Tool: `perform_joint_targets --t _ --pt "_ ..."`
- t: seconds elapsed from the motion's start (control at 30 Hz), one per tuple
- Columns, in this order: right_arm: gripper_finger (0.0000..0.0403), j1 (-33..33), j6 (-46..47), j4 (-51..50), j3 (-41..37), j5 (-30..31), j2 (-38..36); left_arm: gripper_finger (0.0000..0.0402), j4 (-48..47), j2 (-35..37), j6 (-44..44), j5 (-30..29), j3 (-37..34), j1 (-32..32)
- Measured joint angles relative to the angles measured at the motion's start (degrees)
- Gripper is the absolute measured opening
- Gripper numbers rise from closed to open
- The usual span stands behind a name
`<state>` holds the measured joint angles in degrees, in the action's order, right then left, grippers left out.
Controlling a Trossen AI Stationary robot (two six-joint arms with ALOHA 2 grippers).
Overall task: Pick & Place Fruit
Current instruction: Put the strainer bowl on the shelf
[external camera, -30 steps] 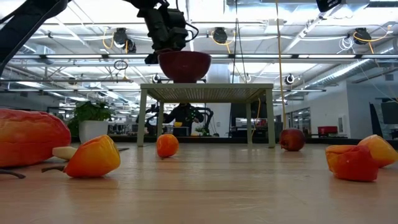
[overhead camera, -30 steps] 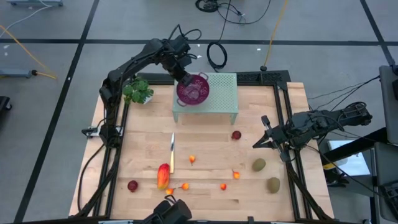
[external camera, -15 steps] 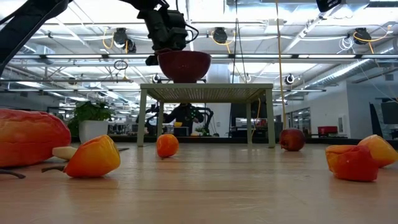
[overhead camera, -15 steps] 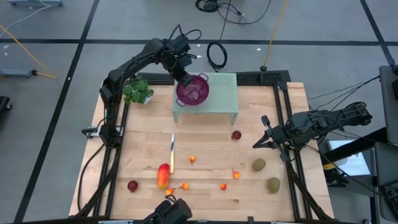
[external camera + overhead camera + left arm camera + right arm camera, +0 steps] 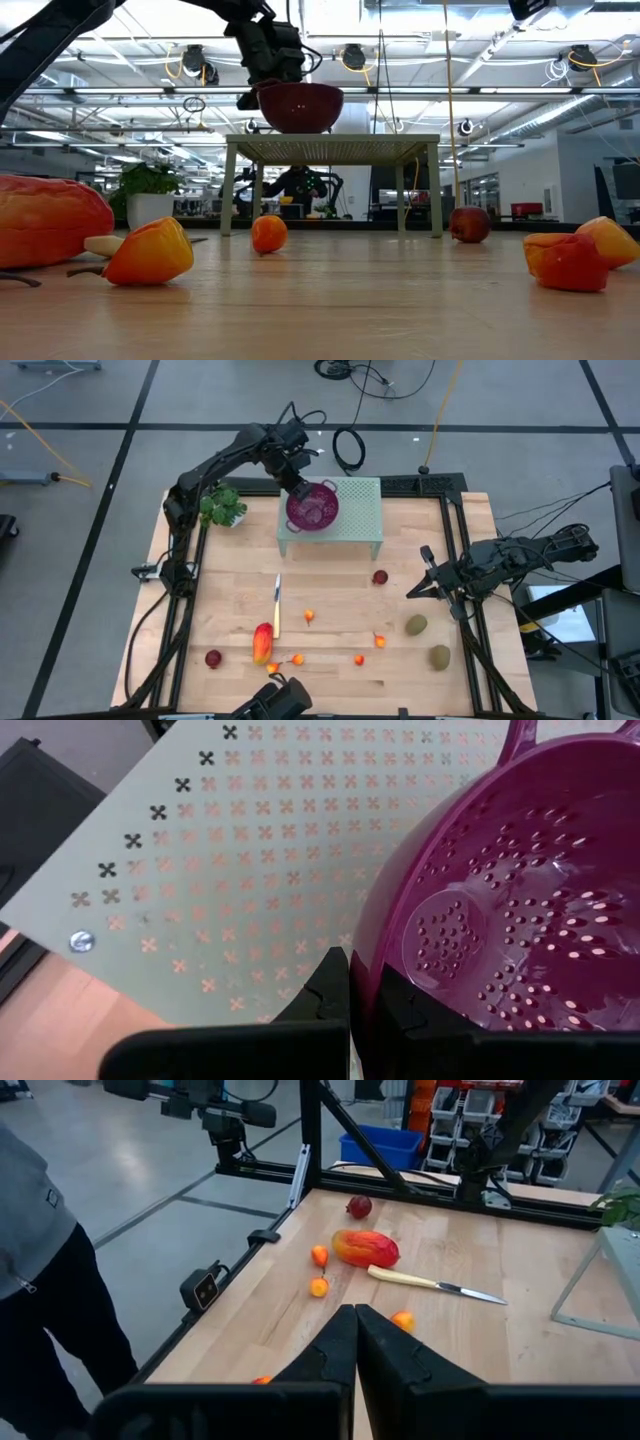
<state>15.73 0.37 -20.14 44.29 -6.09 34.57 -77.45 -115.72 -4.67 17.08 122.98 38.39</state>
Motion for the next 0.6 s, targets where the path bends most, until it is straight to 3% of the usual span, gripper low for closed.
perform_joint_targets --t 0.6 --pt "0.0004 0.0 0.9 0.0 0.0 0.0 0.0 0.0001 0.7 -0.2 1.3 -2.4 0.0 0.9"
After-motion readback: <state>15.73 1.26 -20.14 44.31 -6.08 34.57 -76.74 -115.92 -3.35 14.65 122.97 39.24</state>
